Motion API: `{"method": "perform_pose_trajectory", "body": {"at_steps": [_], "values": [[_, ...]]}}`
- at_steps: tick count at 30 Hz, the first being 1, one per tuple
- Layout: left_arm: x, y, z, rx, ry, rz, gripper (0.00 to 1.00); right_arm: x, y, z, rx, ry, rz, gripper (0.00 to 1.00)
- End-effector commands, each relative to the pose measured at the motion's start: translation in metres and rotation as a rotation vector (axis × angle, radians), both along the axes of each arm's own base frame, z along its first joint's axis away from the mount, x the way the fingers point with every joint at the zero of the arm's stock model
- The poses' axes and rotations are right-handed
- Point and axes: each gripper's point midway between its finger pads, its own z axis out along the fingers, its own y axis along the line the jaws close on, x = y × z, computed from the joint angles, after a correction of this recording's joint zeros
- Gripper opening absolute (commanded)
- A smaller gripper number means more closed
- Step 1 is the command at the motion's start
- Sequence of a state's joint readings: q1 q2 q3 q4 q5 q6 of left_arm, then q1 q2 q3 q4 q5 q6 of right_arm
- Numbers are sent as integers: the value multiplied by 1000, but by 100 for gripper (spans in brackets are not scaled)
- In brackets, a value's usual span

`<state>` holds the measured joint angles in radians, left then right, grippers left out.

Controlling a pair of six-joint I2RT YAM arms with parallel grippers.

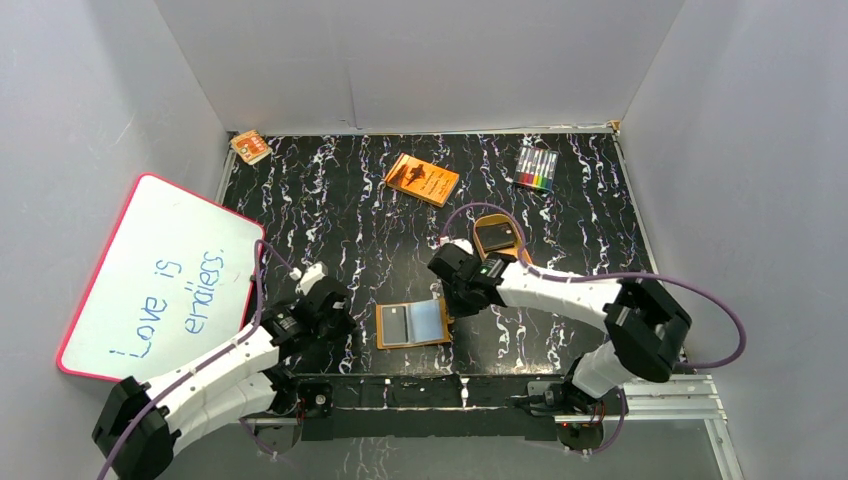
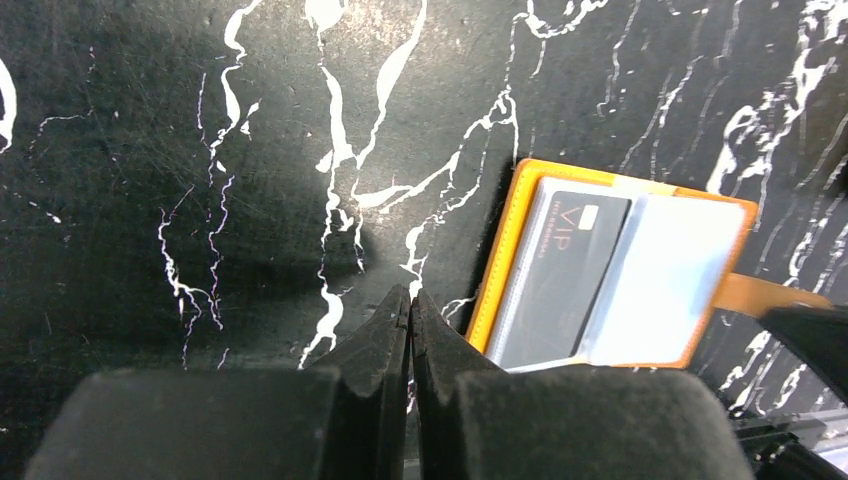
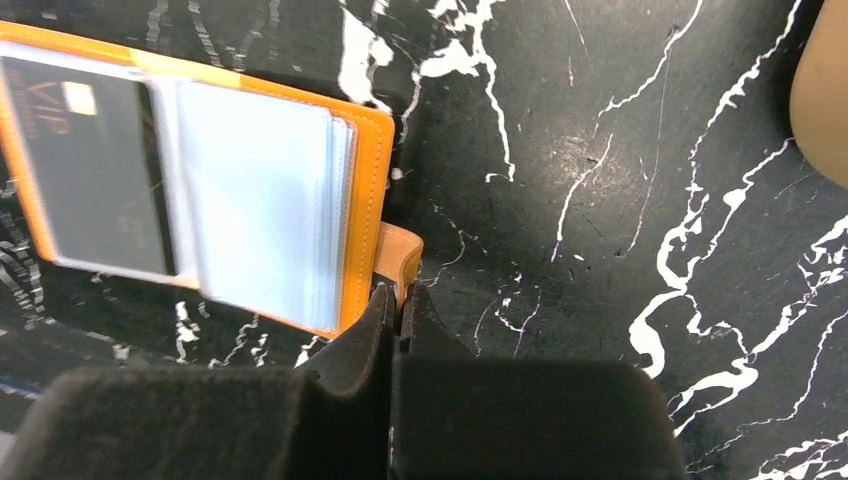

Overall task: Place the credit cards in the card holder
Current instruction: Close the card holder at the center of the board.

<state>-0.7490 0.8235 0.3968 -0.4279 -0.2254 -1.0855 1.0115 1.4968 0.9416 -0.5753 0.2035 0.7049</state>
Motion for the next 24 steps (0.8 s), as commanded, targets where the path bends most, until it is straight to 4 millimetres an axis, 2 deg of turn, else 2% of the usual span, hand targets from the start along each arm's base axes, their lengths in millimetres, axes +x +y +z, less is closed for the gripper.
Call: {"method": "perform_pose_trajectory", "body": {"at_steps": [1,5,9,12,16,24], "values": [[-4,-3,-15,12,44,-12,0,8,21,41,166,-102,42,0],[-3,-11,-25,-3,71,-25,0,-2,53,72,381,-115,164,0],[0,-24,-28,-42,76,-51,0,-20,81,88,531,-50,277,0],[3,-28,-29,-44,79,-59,0,-27,97,88,610,-13,317,0],[4,-18,-27,-2,69,-28,0,-32,115,81,667,45,346,0],[2,-6,-27,23,51,-5,0,-25,144,74,752,67,346,0]]}}
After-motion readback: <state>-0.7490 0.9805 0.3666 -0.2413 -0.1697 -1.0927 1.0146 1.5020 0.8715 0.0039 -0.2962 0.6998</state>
